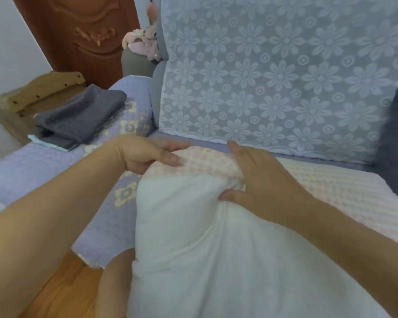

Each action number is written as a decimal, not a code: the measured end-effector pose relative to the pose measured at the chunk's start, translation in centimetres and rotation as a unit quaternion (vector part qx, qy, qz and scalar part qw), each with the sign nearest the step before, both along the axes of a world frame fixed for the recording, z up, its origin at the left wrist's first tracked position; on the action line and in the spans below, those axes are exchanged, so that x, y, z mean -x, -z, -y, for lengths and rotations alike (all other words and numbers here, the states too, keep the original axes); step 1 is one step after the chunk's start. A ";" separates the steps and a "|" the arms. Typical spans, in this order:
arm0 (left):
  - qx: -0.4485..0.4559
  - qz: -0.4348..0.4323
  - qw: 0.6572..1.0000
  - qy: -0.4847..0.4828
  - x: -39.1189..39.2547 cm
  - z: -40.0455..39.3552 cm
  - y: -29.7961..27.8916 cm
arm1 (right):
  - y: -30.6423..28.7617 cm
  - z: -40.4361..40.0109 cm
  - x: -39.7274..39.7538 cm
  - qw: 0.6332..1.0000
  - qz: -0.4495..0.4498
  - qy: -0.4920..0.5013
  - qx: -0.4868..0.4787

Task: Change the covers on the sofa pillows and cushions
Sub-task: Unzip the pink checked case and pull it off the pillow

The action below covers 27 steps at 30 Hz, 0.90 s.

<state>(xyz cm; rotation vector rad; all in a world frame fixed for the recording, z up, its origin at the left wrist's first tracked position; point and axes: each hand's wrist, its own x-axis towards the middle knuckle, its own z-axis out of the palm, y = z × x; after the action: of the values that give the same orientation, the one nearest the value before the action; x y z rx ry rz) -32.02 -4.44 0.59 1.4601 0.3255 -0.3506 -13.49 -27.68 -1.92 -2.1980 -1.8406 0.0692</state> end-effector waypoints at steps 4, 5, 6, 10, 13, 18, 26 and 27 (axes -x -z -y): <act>-0.012 0.016 0.998 0.059 2.8 0.3 0.8 | -1.9 -2.9 -1.3 0.998 0.045 0.027 -0.023; -0.040 0.016 0.998 0.050 2.9 0.5 1.0 | -2.2 -3.2 -1.5 0.999 0.029 0.034 -0.028; -0.073 0.013 0.997 0.030 2.8 0.8 1.0 | -2.1 -3.3 -1.6 0.999 0.013 0.038 -0.024; -0.159 -0.006 0.986 -0.055 0.6 0.4 0.3 | -1.5 -3.6 -1.5 0.998 0.021 0.045 -0.046; -0.185 -0.044 0.979 -0.078 -2.9 -0.6 -0.7 | -2.1 -3.8 -2.3 0.995 -0.034 0.077 -0.058; -0.338 -0.121 0.933 -0.024 -9.3 -0.8 -3.5 | -2.7 -2.7 -3.1 0.995 -0.020 0.094 -0.031; -0.741 0.103 0.642 -0.167 -18.1 12.2 -4.9 | -4.2 -1.4 -7.7 0.969 -0.091 0.182 -0.142; -0.695 0.070 0.699 -0.152 -17.6 13.5 -4.7 | -3.8 -0.6 -9.7 0.969 -0.048 0.209 -0.125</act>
<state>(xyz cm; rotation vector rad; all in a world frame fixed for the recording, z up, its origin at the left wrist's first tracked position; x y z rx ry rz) -14.42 -17.92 5.27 2.8453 0.7891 0.4407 -3.80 -27.13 1.88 -2.2992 -1.2259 -0.1308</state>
